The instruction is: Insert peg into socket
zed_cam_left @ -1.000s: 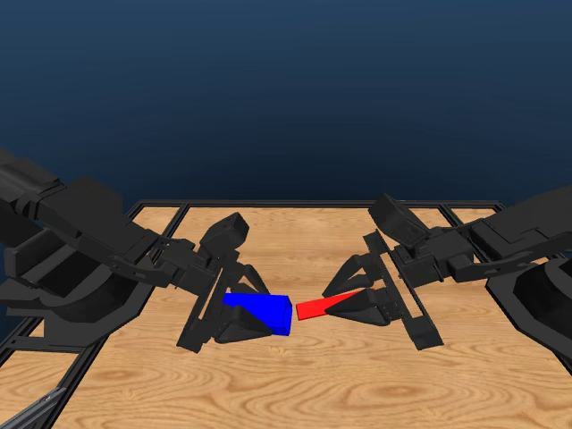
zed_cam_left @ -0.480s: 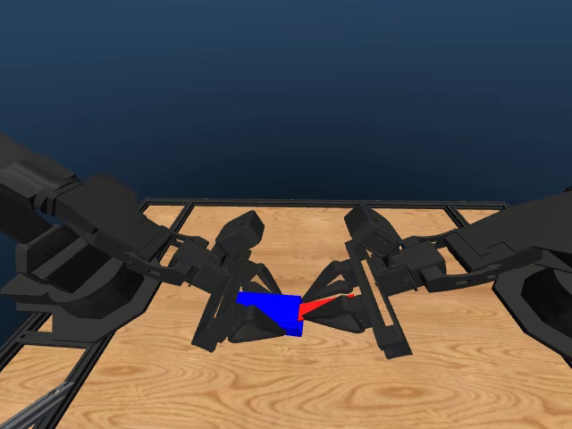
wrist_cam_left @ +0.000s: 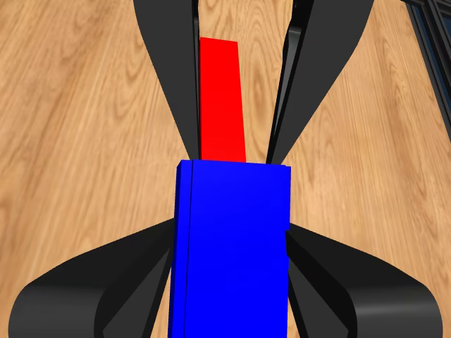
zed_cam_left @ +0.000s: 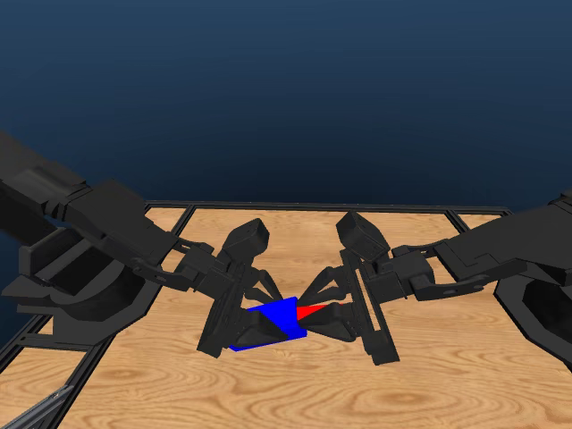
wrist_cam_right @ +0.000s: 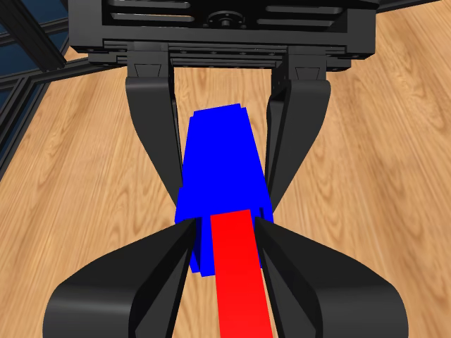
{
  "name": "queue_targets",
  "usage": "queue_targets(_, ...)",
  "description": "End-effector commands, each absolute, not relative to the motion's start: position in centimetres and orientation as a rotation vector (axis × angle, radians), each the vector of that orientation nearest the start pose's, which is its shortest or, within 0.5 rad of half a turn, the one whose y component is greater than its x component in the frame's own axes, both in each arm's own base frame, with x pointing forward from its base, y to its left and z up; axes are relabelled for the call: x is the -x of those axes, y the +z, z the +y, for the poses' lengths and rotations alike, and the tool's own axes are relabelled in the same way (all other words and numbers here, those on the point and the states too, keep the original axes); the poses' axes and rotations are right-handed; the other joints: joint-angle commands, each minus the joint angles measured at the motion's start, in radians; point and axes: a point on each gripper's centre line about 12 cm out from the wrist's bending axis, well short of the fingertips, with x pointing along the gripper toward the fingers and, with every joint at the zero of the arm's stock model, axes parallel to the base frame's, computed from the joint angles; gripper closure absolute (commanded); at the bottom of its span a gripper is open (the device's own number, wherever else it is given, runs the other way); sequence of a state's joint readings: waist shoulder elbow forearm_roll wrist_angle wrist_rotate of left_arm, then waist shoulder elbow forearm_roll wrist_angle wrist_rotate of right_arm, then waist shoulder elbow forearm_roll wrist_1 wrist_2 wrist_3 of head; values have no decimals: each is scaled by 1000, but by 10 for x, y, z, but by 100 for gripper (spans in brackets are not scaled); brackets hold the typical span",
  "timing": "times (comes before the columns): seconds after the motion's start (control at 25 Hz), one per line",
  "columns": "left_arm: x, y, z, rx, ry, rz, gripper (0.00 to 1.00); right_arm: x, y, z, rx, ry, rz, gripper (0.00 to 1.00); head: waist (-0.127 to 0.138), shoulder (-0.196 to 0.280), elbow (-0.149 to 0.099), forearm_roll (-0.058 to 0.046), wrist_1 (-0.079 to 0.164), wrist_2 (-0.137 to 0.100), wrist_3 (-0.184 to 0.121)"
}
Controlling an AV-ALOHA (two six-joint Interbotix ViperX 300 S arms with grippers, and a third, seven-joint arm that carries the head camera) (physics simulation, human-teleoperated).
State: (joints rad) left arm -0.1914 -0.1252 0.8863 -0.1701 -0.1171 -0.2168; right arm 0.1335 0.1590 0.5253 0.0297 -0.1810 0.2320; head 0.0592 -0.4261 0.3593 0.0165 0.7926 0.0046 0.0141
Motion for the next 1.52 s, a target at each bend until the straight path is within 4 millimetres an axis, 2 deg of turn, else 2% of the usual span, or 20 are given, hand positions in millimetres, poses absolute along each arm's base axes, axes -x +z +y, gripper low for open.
queue_targets(0.04, -334, 171, -63, 301, -57, 589, 100, -418, 173, 48, -272, 25, 531, 0, 7, -3, -20, 2, -16, 1, -6)
queue_targets(0.12, -329, 160, -61, 310, -44, 627, 100, -403, 170, 42, -288, 8, 557, 0, 9, -3, -20, 2, -16, 2, -6)
queue_targets(0.16, -331, 169, -64, 314, -55, 602, 100, -399, 171, 41, -294, 4, 558, 0, 9, -3, -20, 2, -16, 2, -5)
queue_targets(0.24, -327, 159, -64, 311, -49, 632, 100, -386, 173, 37, -310, -7, 554, 0, 8, -5, -19, 3, -14, 3, -4)
queue_targets(0.28, -330, 165, -64, 316, -51, 603, 100, -381, 172, 35, -319, -15, 558, 0, 7, -6, -19, 2, -14, 3, -3)
queue_targets(0.36, -330, 160, -60, 337, -30, 618, 100, -370, 170, 32, -330, -26, 565, 0, 4, -9, -18, 2, -15, 4, -3)
queue_targets(0.4, -335, 171, -67, 313, -61, 598, 100, -367, 168, 30, -337, -31, 568, 0, 3, -9, -18, 2, -16, 4, -3)
queue_targets(0.44, -329, 159, -66, 312, -55, 627, 100, -363, 163, 29, -354, -41, 578, 0, 2, -11, -17, 1, -16, 4, -3)
queue_targets(0.6, -330, 164, -65, 313, -56, 628, 100, -360, 148, 44, -388, -22, 613, 1, -3, -13, -15, 0, -12, 1, 8)
queue_targets(0.64, -334, 171, -66, 323, -59, 593, 100, -361, 147, 46, -389, -18, 610, 100, -4, -13, -15, 0, -12, 2, 9)
queue_targets(0.68, -334, 174, -65, 344, -49, 591, 100, -362, 145, 49, -383, -9, 616, 100, -7, -12, -16, -1, -11, 2, 10)
queue_targets(0.72, -333, 164, -66, 307, -59, 627, 100, -365, 144, 51, -379, -3, 616, 100, -10, -12, -15, -1, -11, 4, 11)
queue_targets(0.88, -338, 170, -67, 322, -57, 634, 100, -380, 152, 58, -344, 31, 580, 100, -19, -12, -15, -2, -9, 8, 19)
queue_targets(0.92, -337, 158, -68, 309, -53, 685, 100, -384, 155, 59, -335, 36, 573, 100, -22, -13, -14, -2, -9, 9, 20)
queue_targets(1.0, -335, 158, -67, 317, -50, 687, 100, -389, 162, 58, -325, 40, 557, 100, -26, -13, -14, -3, -8, 11, 24)
queue_targets(1.08, -343, 169, -69, 333, -54, 663, 100, -396, 170, 57, -310, 44, 542, 100, -31, -15, -14, -4, -7, 13, 26)
queue_targets(1.12, -340, 156, -71, 319, -52, 713, 100, -401, 173, 59, -300, 52, 536, 100, -33, -15, -13, -4, -6, 14, 26)
queue_targets(1.2, -342, 154, -71, 321, -44, 742, 100, -413, 169, 62, -293, 57, 534, 100, -36, -17, -12, -4, -8, 15, 25)
queue_targets(1.28, -351, 161, -74, 319, -55, 721, 100, -423, 164, 64, -296, 59, 530, 100, -36, -17, -12, -4, -8, 17, 28)
queue_targets(1.52, -351, 158, -75, 313, -41, 784, 100, -448, 136, 71, -334, 61, 532, 100, -31, -12, -13, -2, -6, 16, 30)
